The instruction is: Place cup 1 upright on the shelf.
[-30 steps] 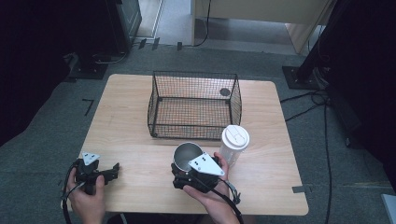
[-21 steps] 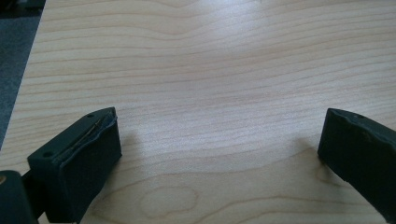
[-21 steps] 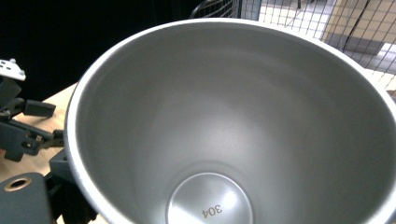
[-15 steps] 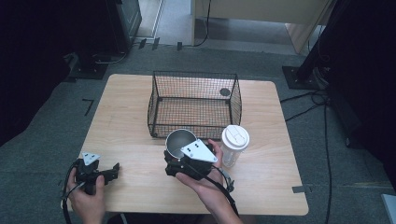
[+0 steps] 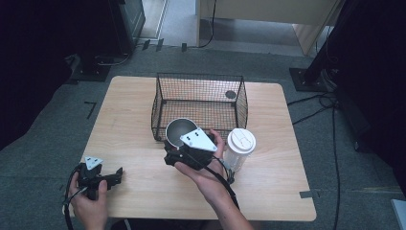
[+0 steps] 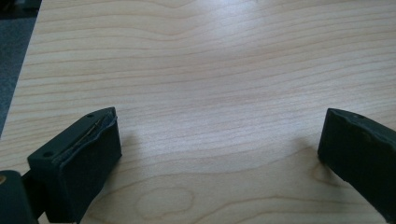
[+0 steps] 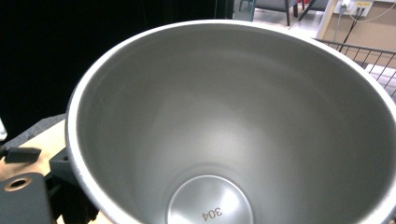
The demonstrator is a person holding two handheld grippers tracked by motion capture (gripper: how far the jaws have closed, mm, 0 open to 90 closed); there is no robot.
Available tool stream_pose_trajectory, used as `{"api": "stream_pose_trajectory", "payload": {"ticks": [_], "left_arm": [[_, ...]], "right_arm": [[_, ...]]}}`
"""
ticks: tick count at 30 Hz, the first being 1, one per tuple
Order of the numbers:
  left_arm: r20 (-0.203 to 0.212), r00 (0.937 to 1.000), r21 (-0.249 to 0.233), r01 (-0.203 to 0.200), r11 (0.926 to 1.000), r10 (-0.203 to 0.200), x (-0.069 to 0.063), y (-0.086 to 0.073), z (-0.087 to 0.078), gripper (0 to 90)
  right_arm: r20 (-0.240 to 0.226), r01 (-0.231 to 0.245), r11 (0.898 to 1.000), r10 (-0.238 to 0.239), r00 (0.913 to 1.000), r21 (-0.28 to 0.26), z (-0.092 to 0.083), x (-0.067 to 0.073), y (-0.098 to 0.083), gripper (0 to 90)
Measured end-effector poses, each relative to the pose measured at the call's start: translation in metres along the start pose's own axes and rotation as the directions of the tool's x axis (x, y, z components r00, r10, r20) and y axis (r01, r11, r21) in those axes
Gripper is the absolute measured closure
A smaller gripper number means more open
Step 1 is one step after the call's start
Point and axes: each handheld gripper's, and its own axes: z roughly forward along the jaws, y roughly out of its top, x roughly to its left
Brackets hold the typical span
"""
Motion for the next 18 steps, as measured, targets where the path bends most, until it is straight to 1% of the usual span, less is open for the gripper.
{"api": "stream_pose_trajectory", "payload": {"ticks": [5,7,9,11,12,14,18], "left_arm": [[0.002,1.0,0.001,-0.003,1.0,0.003,-0.001,0.0,0.0,0.0],[0.002,1.0,0.0,-0.002,1.0,0.002,-0.001,0.0,0.0,0.0],[0.002,1.0,0.001,-0.002,1.0,0.002,-0.001,0.0,0.0,0.0],[0.002,1.0,0.0,-0.002,1.0,0.002,-0.001,0.0,0.0,0.0],[0.002,1.0,0.0,-0.002,1.0,0.002,-0.001,0.0,0.0,0.0],[0.002,1.0,0.0,-0.002,1.0,0.002,-0.001,0.0,0.0,0.0],[0.002,1.0,0.0,-0.002,1.0,0.002,-0.001,0.0,0.0,0.0]], "right_arm": [[0.026,0.005,1.0,-0.005,0.9996,-0.02,0.009,-0.001,0.006,7.6],[0.031,0.005,0.999,-0.004,0.9995,-0.046,0.013,-0.002,0.009,7.5],[0.033,0.001,0.998,0.001,0.9994,-0.056,0.014,-0.003,0.01,7.5],[0.043,-0.004,0.996,0.008,0.999,-0.087,0.019,-0.004,0.014,7.5],[0.043,-0.004,0.996,0.008,0.999,-0.087,0.019,-0.004,0.014,7.5],[0.064,0.003,0.993,0.005,0.9979,-0.12,0.024,-0.005,0.016,7.4],[0.06,-0.017,0.989,0.026,0.9979,-0.146,0.03,-0.007,0.02,7.3]]}}
